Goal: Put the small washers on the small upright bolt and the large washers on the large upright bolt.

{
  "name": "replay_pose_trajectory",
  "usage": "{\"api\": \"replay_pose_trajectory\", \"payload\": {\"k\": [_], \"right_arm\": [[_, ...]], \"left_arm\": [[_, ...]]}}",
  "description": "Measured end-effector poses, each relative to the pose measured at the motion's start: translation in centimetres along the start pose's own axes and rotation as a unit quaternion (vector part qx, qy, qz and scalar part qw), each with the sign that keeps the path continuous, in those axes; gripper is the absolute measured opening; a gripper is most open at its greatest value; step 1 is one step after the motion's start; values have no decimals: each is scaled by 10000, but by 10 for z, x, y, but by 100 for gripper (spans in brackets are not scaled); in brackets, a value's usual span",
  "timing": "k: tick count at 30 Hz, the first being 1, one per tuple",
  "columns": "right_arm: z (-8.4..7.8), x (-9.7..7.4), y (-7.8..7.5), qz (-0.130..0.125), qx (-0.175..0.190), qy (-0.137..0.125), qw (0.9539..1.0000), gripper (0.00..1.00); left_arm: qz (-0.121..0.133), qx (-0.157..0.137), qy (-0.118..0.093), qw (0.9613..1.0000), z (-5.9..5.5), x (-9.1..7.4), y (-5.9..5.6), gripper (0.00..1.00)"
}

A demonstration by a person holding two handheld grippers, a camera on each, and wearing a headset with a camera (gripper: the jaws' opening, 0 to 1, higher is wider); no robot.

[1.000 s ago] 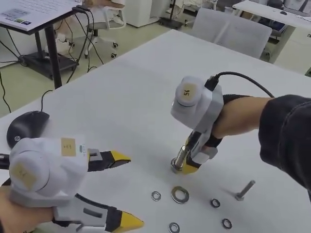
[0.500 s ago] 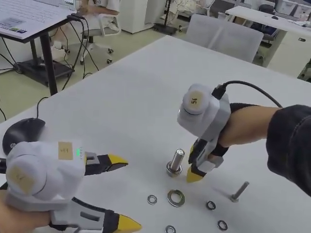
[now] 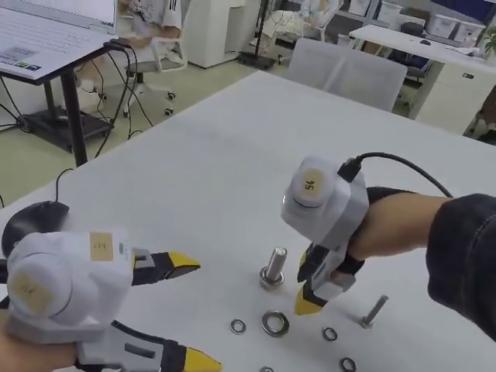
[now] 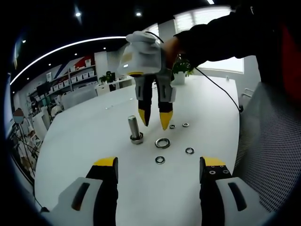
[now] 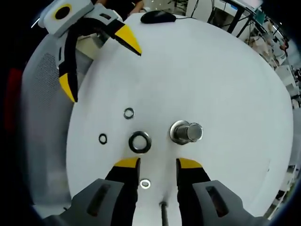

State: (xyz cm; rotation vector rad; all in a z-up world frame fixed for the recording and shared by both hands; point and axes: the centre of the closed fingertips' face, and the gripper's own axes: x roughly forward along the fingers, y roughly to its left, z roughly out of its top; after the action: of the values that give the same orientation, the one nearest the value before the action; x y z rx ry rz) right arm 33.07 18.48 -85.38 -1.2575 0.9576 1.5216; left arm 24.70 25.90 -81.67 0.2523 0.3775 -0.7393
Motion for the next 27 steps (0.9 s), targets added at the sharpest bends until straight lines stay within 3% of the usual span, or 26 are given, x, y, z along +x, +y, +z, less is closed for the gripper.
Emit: {"api": "replay_pose_trajectory", "payload": {"k": [13, 27], "right_arm": [[13, 12, 21, 99, -182, -47, 9998, 33], [18, 26, 26, 82, -288, -52, 9995, 33]], "left_arm": [[83, 48, -1, 10000, 6, -5, 2, 69], [160, 30, -21, 9999, 7, -8, 3, 69]]}}
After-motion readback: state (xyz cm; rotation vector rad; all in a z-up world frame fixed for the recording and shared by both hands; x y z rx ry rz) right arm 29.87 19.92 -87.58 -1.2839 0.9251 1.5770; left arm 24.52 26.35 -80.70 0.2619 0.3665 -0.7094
